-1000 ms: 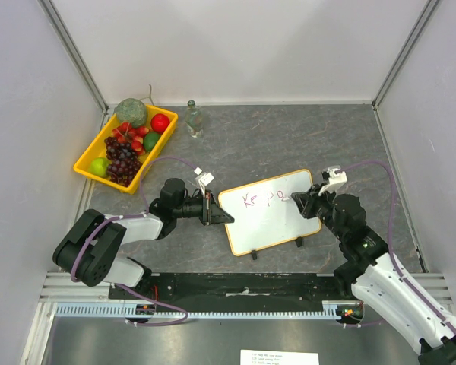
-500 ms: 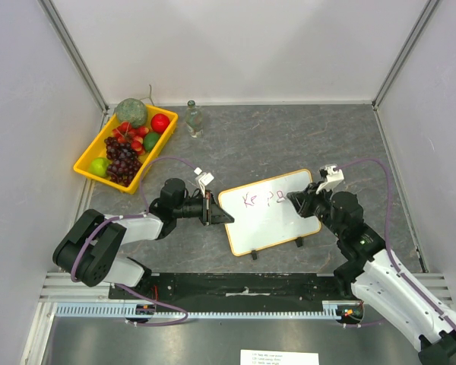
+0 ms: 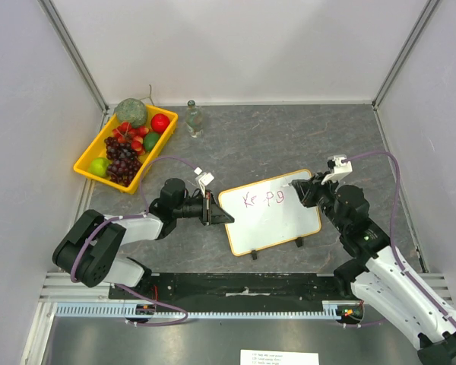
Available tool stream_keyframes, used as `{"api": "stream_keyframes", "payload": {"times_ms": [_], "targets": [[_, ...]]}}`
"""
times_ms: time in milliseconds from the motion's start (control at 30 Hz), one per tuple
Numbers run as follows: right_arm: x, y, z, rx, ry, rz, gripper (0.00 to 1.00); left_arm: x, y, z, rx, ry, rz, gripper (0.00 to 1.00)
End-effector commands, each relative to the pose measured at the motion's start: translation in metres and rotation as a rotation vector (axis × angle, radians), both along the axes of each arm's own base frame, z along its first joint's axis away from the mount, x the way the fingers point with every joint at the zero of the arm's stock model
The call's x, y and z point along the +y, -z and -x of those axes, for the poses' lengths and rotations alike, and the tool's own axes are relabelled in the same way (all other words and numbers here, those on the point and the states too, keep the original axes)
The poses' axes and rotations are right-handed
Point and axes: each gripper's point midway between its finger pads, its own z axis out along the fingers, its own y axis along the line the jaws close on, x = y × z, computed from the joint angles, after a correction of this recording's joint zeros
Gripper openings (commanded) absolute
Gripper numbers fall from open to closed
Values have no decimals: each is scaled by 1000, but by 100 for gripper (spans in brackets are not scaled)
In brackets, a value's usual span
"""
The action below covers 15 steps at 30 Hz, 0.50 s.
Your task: Write a sentence on the whiteboard
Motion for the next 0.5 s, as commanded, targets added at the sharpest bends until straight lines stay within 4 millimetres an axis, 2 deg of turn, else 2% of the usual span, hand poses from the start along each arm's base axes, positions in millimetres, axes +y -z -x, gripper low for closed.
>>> {"api": "stream_keyframes", "payload": {"times_ms": [0,467], "targets": [[-16,-20,-9,-54,85,31,0,12,32,-6,-38,-47,-124,2],[-19,12,-7,1,77,90,0,12,32,-6,-35,-46,-125,2]]}}
